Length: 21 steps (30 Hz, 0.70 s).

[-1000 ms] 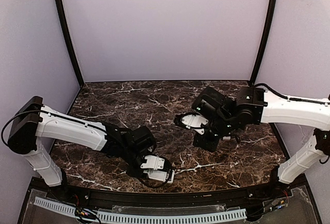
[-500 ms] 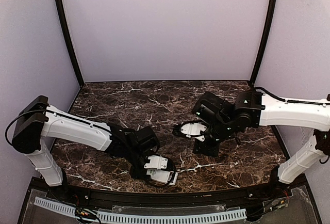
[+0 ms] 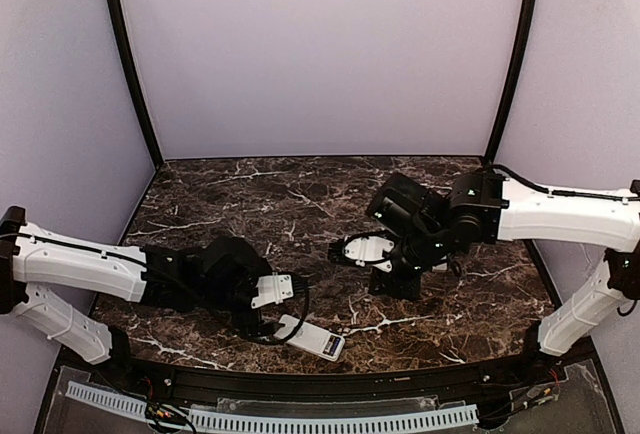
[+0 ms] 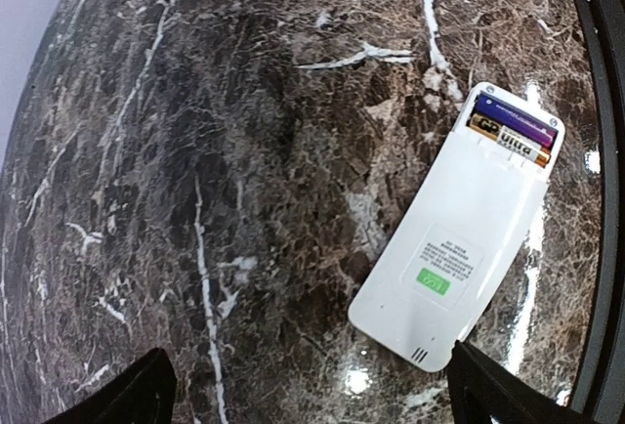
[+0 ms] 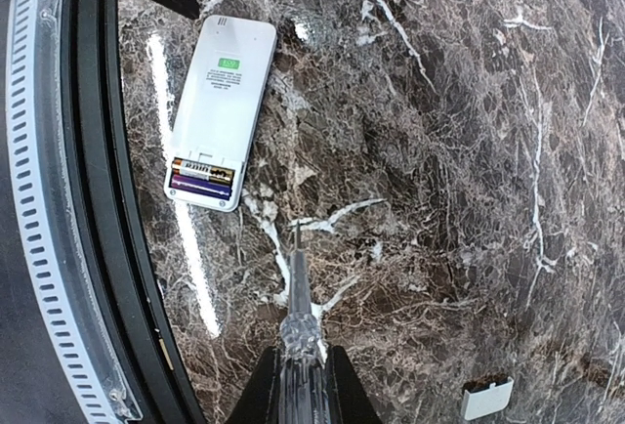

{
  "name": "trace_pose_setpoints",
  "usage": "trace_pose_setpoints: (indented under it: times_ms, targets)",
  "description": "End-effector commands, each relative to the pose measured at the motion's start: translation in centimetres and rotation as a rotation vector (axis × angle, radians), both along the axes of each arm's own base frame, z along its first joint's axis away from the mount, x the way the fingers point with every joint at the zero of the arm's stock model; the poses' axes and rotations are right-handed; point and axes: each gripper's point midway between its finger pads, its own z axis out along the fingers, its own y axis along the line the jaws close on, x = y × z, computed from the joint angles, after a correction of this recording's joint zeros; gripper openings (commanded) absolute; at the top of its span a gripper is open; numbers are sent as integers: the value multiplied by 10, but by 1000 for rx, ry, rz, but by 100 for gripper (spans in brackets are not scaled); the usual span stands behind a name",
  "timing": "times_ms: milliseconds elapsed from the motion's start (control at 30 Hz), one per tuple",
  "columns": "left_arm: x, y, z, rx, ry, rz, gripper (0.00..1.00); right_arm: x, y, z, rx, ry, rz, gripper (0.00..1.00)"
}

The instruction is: Unload the batteries from the remote control

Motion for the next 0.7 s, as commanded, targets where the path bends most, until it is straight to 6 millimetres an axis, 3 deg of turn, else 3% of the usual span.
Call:
trace_pose_setpoints:
  times_ms: [0, 133, 200, 300, 533, 667]
  targets:
    - [-7, 11, 5, -62, -32, -19, 95, -6, 12, 16, 48, 10, 49, 0]
    - [-38, 1, 2, -122, 125, -162, 95, -12, 15, 13, 46, 43, 72, 0]
    - [-43, -2, -2, -139, 193, -201, 95, -12, 15, 10, 37, 47, 76, 0]
    - [-41, -5, -10, -132, 247, -235, 93, -12, 17, 9, 35, 59, 75, 0]
    - [-31, -18, -9, -140, 268, -388, 91, -20, 14, 8, 62, 92, 64, 0]
    - [-27, -23, -25, -67, 279, -460, 91, -24, 8, 7, 71, 103, 48, 0]
